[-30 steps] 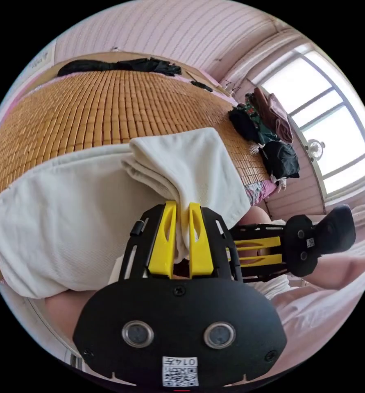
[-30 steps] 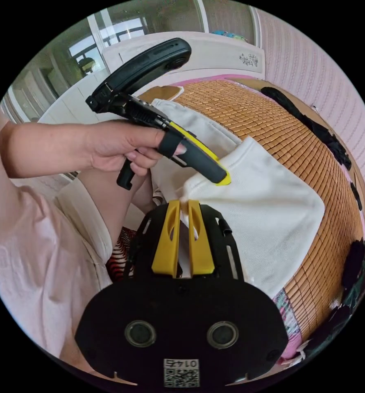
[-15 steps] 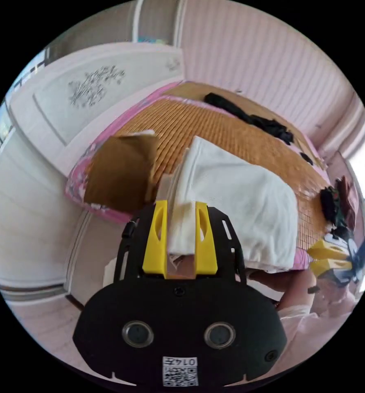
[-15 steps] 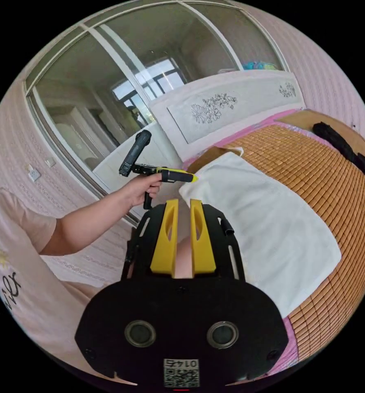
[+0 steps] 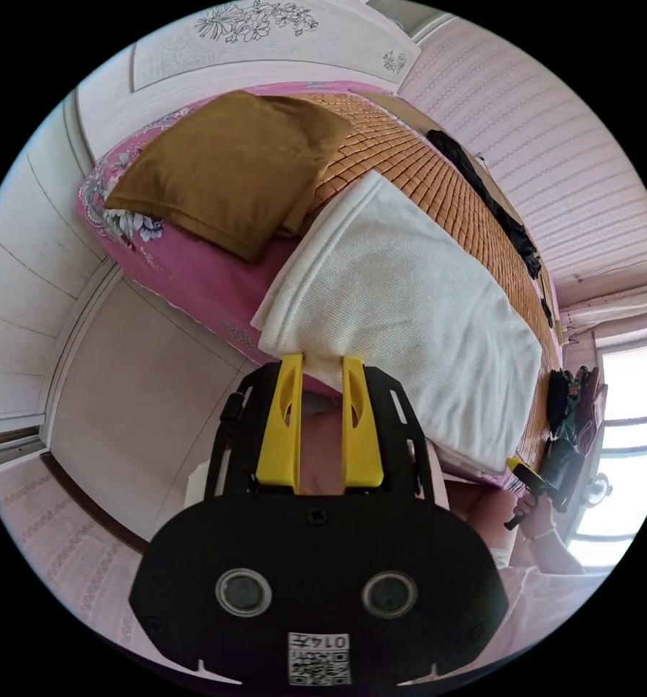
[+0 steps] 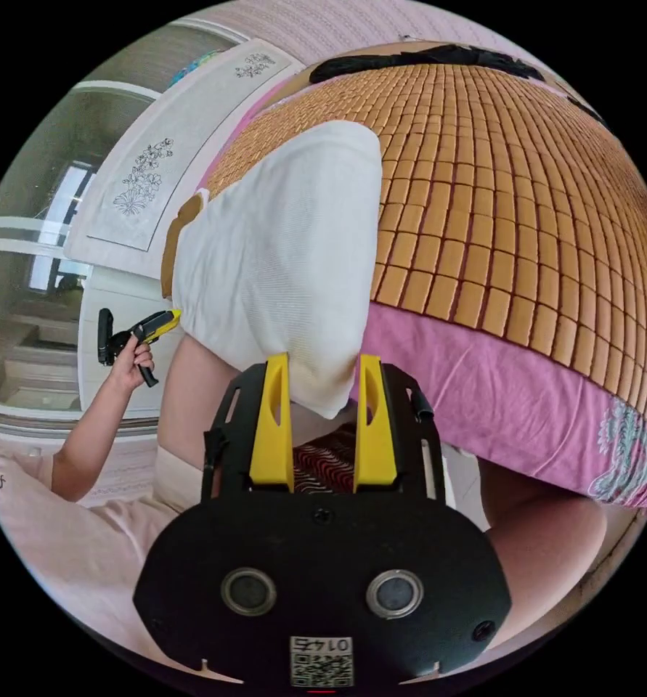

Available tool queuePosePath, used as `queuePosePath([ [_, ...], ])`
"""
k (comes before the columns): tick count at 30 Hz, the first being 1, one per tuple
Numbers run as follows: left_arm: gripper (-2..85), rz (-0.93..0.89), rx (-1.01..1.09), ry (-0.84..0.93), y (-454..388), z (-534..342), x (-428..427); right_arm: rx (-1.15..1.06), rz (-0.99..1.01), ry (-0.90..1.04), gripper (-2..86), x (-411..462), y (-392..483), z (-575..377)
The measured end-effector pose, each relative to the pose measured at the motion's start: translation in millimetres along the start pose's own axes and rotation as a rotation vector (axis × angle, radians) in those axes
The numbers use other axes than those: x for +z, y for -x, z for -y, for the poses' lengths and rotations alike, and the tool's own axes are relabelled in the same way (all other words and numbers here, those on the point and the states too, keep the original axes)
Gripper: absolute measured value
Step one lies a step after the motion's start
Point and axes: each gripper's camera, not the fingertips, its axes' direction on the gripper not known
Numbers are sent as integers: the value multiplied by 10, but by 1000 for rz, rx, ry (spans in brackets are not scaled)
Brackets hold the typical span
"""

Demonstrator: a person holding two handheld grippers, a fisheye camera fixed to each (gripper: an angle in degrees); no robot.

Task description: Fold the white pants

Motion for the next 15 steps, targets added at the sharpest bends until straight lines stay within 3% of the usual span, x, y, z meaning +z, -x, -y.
queuePosePath([
  [3,84,1,-15,14,0,41,79,119,107,79,95,19,-193,169],
  [5,84,6,-16,29,-28,67,95,66,109,129,70,-123,-109,358],
  [7,84,7,-23,40,-49,85,91,-50,116,108,62,-357,37,532],
  [11,83,46,19,48,-263,76,117,-143,339,-13,57,-926,80,907],
  [15,80,53,57,38,-612,30,139,-171,297,-50,57,-1221,-87,1000],
])
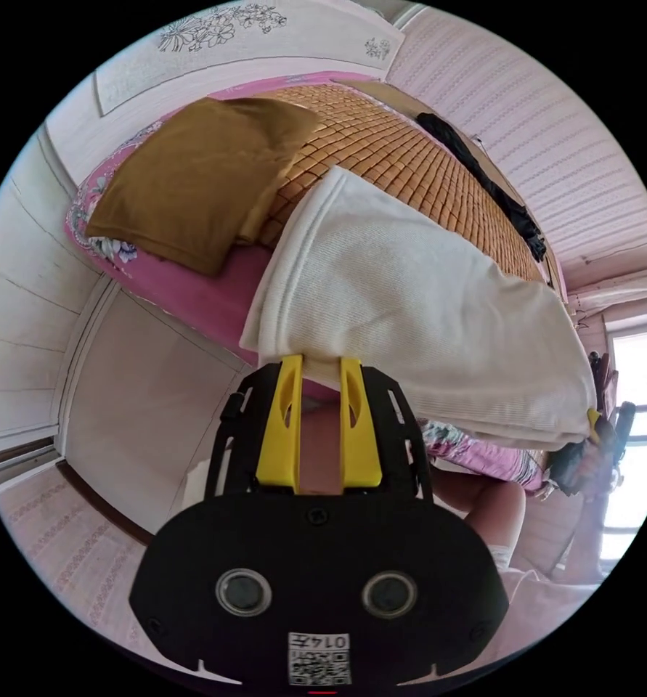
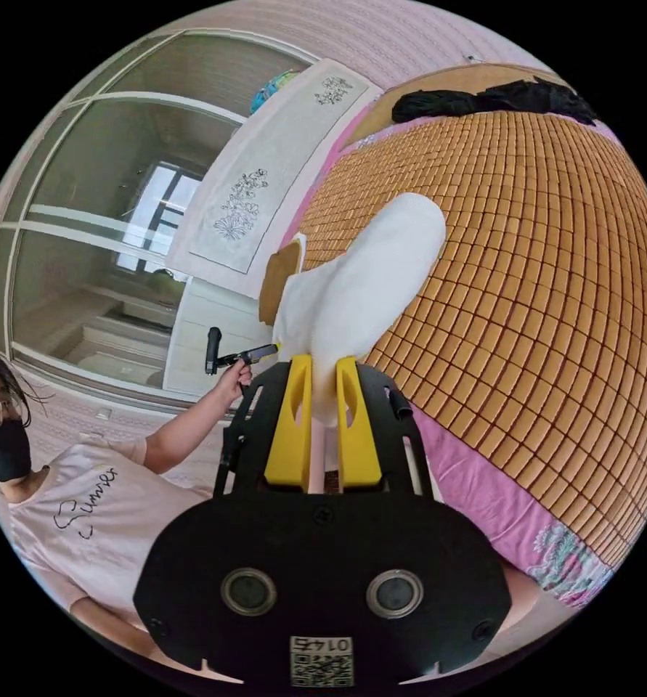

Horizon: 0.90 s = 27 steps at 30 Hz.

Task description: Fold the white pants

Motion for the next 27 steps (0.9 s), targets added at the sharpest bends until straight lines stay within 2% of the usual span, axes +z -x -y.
queuePosePath([
  [4,61,-59,156,39,-551,-65,100,147,142,-173,58,-434,-399,-412],
  [8,9,-172,291,101,-1128,-235,312,336,-16,-330,65,-837,-782,-1212],
  [11,-6,-157,397,150,-1505,-435,562,568,-160,-280,39,-766,-1023,-1744],
  [13,-8,-77,426,140,-1639,-557,649,568,-198,-208,18,-597,-976,-1901],
  [16,-9,-36,434,124,-1737,-688,624,492,-222,-169,3,-293,-725,-1927],
  [17,-9,27,456,96,-1789,-756,555,432,-273,-151,0,-168,-568,-1839],
  [19,-9,139,525,35,-1919,-899,422,271,-436,-128,-2,43,-215,-1607],
  [21,-9,189,609,-22,-2107,-1076,317,-41,-726,-58,-4,498,340,-1202],
  [24,-6,106,722,-9,-2573,-1361,371,-295,-893,74,-8,1225,665,-675],
  [27,12,-23,801,61,-3190,-1637,690,-399,-904,113,-10,1754,803,-190],
])
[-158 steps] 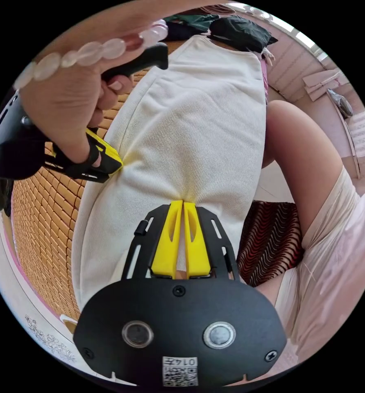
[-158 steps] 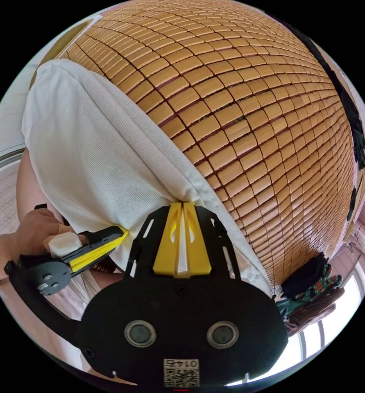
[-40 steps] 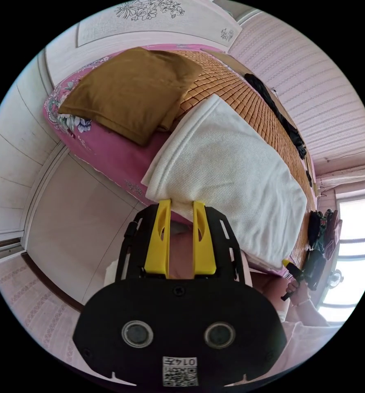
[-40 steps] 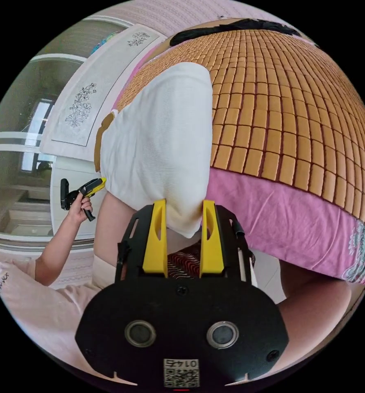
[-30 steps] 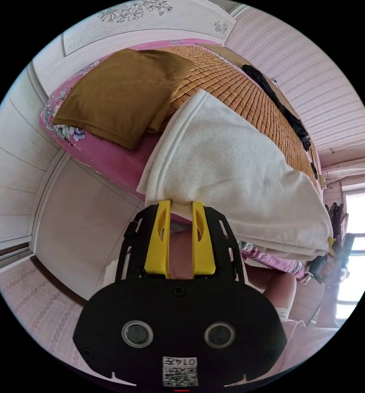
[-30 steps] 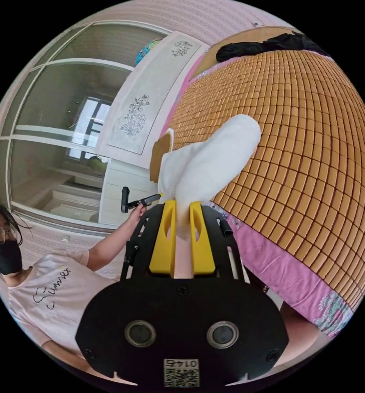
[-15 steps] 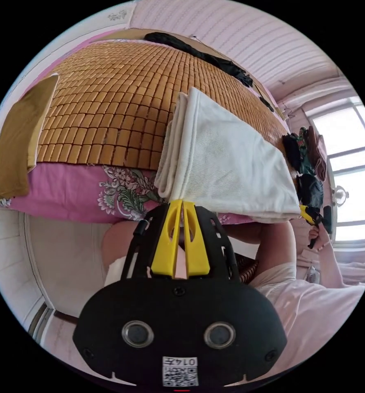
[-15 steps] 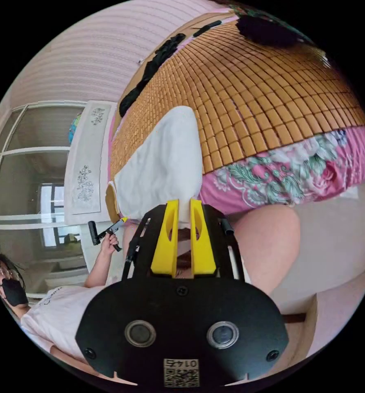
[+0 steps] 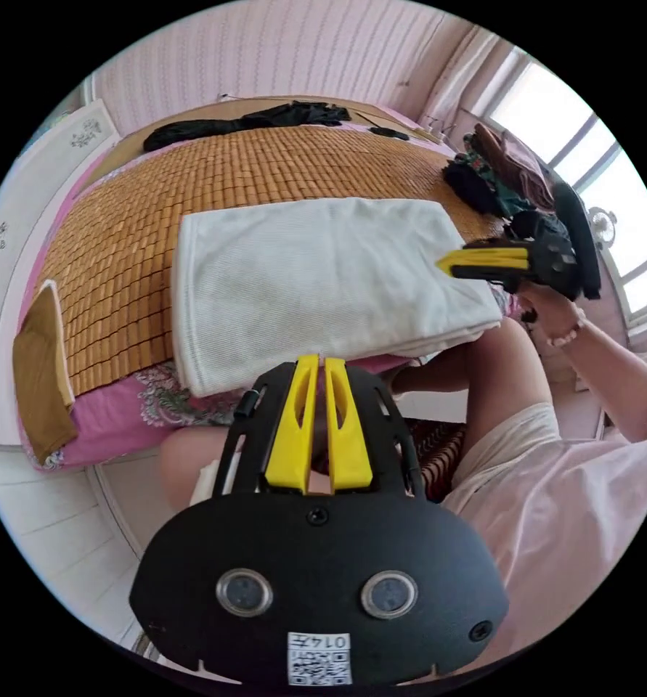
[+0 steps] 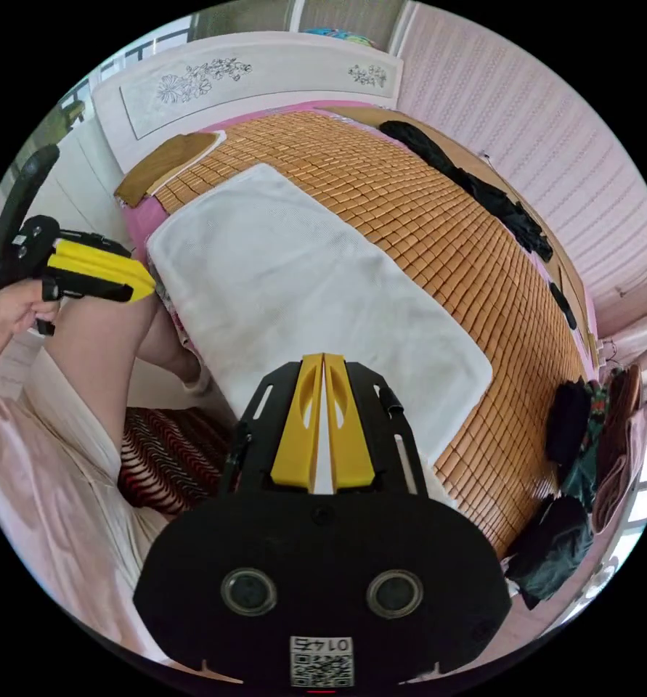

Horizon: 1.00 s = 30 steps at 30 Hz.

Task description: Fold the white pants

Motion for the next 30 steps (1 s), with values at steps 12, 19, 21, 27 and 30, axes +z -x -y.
queuePosePath([
  [12,-3,6,235,164,-1274,657,1292,-83,-17,231,-8,1013,617,1225],
  [19,-5,80,404,82,-1635,523,1523,-212,-113,292,-8,1107,1129,1421],
  [21,-5,68,379,51,-1661,464,1552,-331,-251,258,-8,1135,1449,1353],
  [27,-5,43,330,-24,-1767,300,1664,-478,-537,72,-9,1257,1983,1024],
  [30,-7,54,344,-30,-1864,266,1715,-478,-522,79,-9,1248,2018,1056],
])
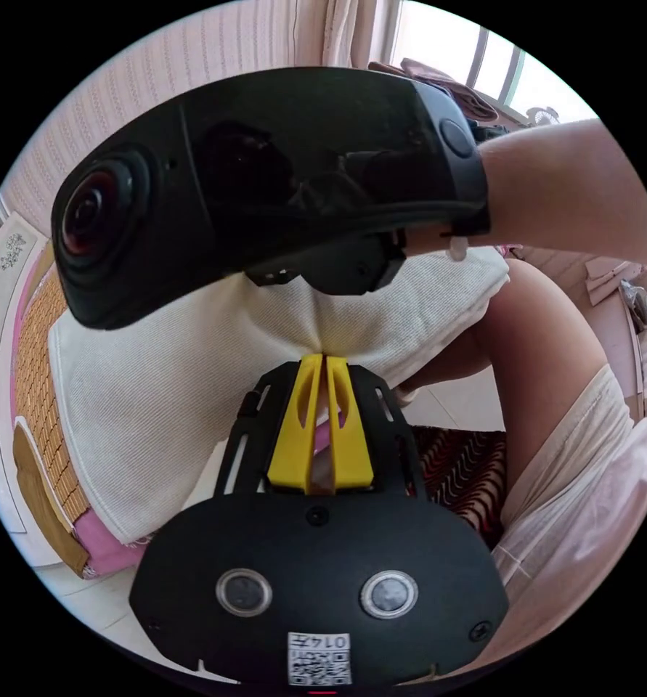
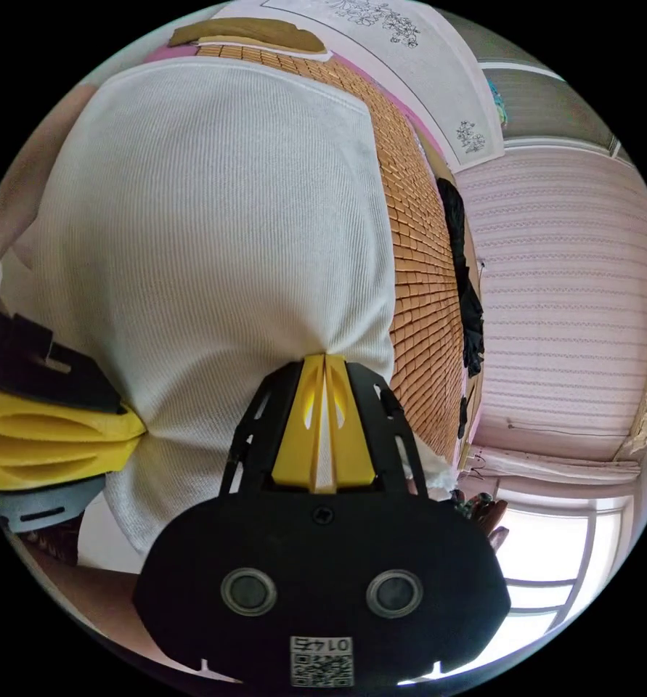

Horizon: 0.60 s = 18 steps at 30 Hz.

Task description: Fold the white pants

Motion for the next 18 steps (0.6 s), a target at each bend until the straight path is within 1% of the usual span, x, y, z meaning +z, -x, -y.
queuePosePath([
  [4,-9,19,56,-10,-165,-14,57,-19,-10,26,-10,-73,-67,59],
  [6,-10,36,71,-13,-236,-20,81,57,-115,-40,-10,-159,-252,52],
  [9,-10,44,54,-26,-311,-41,113,6,-132,-24,-9,-89,-416,137],
  [10,-10,32,40,-26,-315,-39,125,-17,-114,-12,-9,-46,-420,155],
  [11,-10,19,34,-22,-316,-31,134,-106,-29,55,-9,97,-374,194],
  [14,-10,4,46,-24,-348,-35,159,-196,-43,120,-8,343,-276,257],
  [16,-9,9,62,-26,-383,-37,174,-195,4,185,-7,442,-386,344],
  [18,-9,2,61,-21,-398,-21,193,-161,97,237,-7,557,-602,372],
])
